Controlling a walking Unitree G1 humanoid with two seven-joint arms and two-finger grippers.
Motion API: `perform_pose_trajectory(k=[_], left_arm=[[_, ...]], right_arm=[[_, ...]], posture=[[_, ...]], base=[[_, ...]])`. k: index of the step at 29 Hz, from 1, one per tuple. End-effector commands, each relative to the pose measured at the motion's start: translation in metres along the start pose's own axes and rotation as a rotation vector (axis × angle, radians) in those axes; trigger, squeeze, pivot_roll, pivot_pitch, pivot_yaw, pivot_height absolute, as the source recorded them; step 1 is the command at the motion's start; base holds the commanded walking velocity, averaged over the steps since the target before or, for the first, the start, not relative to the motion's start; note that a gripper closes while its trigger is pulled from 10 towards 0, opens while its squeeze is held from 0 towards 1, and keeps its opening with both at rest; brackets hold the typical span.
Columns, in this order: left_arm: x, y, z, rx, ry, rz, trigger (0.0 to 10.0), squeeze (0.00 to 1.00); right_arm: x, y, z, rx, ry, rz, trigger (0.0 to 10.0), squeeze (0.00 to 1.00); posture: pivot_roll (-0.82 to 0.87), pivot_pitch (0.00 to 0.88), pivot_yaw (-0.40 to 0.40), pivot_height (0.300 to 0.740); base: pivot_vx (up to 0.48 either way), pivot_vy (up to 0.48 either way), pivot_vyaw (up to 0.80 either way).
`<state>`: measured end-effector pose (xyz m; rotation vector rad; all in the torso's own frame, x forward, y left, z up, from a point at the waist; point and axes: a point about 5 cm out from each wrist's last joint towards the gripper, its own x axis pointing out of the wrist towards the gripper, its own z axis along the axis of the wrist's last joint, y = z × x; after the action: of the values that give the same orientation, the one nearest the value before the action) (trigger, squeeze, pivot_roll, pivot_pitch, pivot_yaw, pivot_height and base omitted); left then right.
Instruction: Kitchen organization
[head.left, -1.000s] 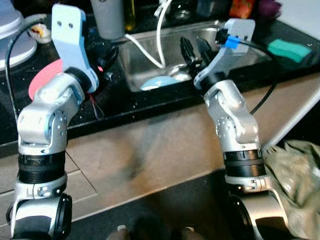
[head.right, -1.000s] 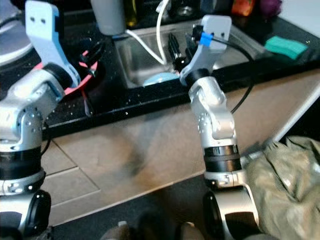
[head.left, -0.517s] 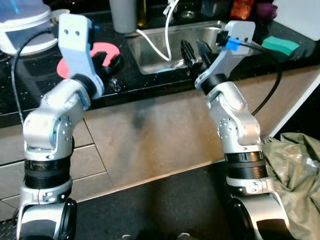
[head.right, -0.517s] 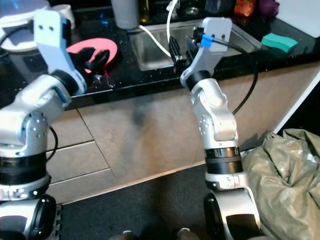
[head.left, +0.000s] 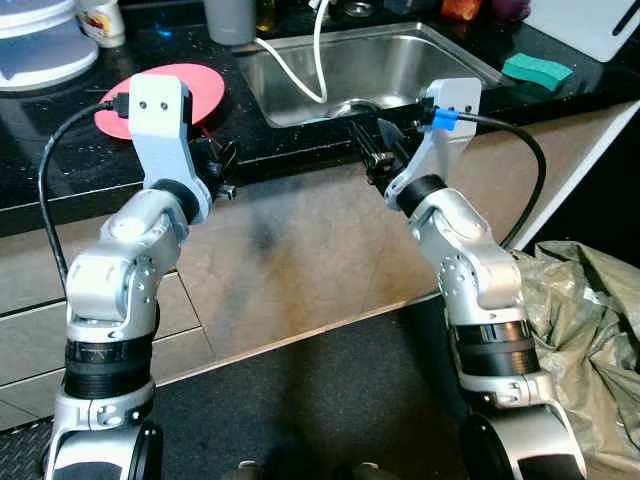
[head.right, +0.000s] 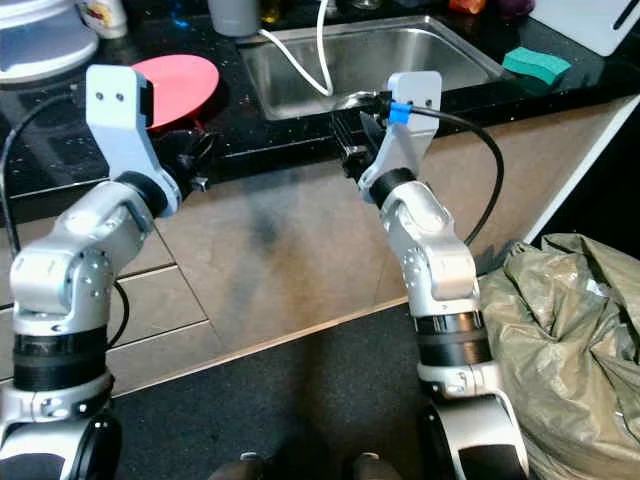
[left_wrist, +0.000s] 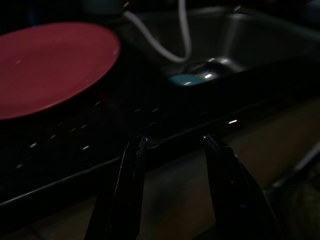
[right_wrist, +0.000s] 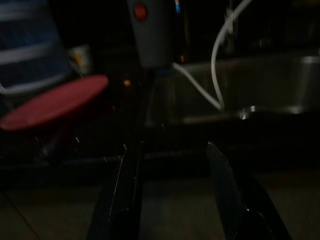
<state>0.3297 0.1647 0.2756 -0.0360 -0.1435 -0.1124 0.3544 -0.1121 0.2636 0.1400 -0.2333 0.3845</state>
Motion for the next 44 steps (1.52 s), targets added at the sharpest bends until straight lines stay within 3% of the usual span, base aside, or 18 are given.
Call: perform_pose_trajectory(k=[1, 4, 8, 11, 12, 14, 16, 18, 21, 22, 23, 24, 27, 30, 39, 43, 44], left_arm=[[-0.002, 0.003, -0.009, 0.022, 0.037, 0.037, 10.0, 0.0], [-0.004, 0.005, -0.013, 0.042, 0.058, 0.055, 10.0, 0.0], [-0.008, -0.003, -0.019, 0.064, 0.048, -0.008, 10.0, 0.0], [-0.019, -0.017, -0.029, 0.069, 0.026, -0.134, 10.0, 0.0], [-0.027, -0.028, -0.035, 0.064, 0.033, -0.207, 10.0, 0.0], [-0.031, -0.034, -0.037, 0.055, 0.042, -0.25, 10.0, 0.0], [-0.042, -0.05, -0.05, 0.067, 0.108, -0.377, 10.0, 0.0], [-0.048, -0.056, -0.068, 0.091, 0.202, -0.411, 10.0, 0.0], [-0.05, -0.057, -0.092, 0.138, 0.302, -0.4, 10.0, 0.0], [-0.05, -0.057, -0.092, 0.138, 0.302, -0.4, 10.0, 0.0], [-0.05, -0.057, -0.1, 0.172, 0.319, -0.405, 10.0, 0.0], [-0.051, -0.055, -0.113, 0.175, 0.395, -0.396, 10.0, 0.0], [-0.053, -0.051, -0.131, 0.182, 0.48, -0.363, 10.0, 0.0], [-0.057, -0.044, -0.156, 0.294, 0.527, -0.315, 10.0, 0.0], [-0.061, -0.054, -0.215, 0.286, 0.716, -0.29, 10.0, 0.0], [-0.069, -0.041, -0.233, 0.325, 0.803, -0.203, 10.0, 0.0], [-0.072, -0.033, -0.238, 0.377, 0.817, -0.161, 10.0, 0.0]], right_arm=[[-0.003, 0.001, -0.003, -0.001, 0.021, 0.009, 10.0, 0.0], [-0.007, -0.001, -0.008, 0.009, 0.037, 0.012, 10.0, 0.0], [-0.018, -0.005, -0.024, 0.022, 0.076, 0.015, 10.0, 0.0], [-0.036, -0.006, -0.041, 0.035, 0.115, 0.02, 10.0, 0.0], [-0.044, -0.006, -0.048, 0.048, 0.133, 0.02, 10.0, 0.0], [-0.047, -0.007, -0.051, 0.056, 0.139, 0.02, 10.0, 0.0], [-0.057, -0.006, -0.062, 0.074, 0.176, 0.041, 10.0, 0.0], [-0.065, -0.007, -0.074, 0.077, 0.222, 0.042, 10.0, 0.0], [-0.074, -0.007, -0.096, 0.072, 0.322, 0.04, 10.0, 0.0], [-0.074, -0.007, -0.096, 0.072, 0.322, 0.04, 10.0, 0.0], [-0.079, -0.007, -0.108, 0.062, 0.388, 0.036, 10.0, 0.0], [-0.083, -0.008, -0.121, 0.035, 0.442, 0.026, 10.0, 0.0], [-0.092, -0.01, -0.14, -0.015, 0.529, 0.003, 10.0, 0.0], [-0.103, -0.016, -0.169, 0.012, 0.652, -0.067, 10.0, 0.0], [-0.118, -0.023, -0.209, -0.032, 0.832, -0.122, 10.0, 0.0], [-0.121, -0.027, -0.216, -0.033, 0.856, -0.156, 10.0, 0.0], [-0.121, -0.028, -0.218, -0.047, 0.864, -0.164, 10.0, 0.0]], posture=[[0.04, 0.163, -0.03, 0.74], [0.04, 0.162, -0.032, 0.74], [0.04, 0.159, -0.033, 0.74], [0.04, 0.156, -0.032, 0.74], [0.05, 0.152, -0.032, 0.74], [0.05, 0.15, -0.031, 0.74], [0.05, 0.149, -0.031, 0.74], [0.05, 0.144, -0.035, 0.74], [0.05, 0.14, -0.039, 0.74], [0.05, 0.14, -0.039, 0.74], [0.05, 0.139, -0.039, 0.74], [0.05, 0.135, -0.039, 0.74], [0.05, 0.132, -0.037, 0.74], [0.05, 0.132, -0.037, 0.74], [0.04, 0.144, -0.041, 0.74], [0.04, 0.148, -0.036, 0.74], [0.04, 0.154, -0.034, 0.74]], base=[[0.0, 0.0, 0.0], [0.0, 0.0, 0.0], [0.0, 0.0, 0.0], [0.0, 0.0, 0.0], [0.0, 0.0, 0.0], [0.0, 0.0, 0.0], [0.0, 0.0, 0.0], [0.0, 0.0, 0.0], [0.0, 0.0, 0.0], [0.0, 0.0, 0.0], [0.0, 0.0, 0.0], [0.0, 0.0, 0.0], [0.0, 0.0, 0.0], [0.0, 0.0, 0.0], [0.0, 0.0, 0.0], [0.0, 0.0, 0.0], [0.0, 0.0, 0.0]])
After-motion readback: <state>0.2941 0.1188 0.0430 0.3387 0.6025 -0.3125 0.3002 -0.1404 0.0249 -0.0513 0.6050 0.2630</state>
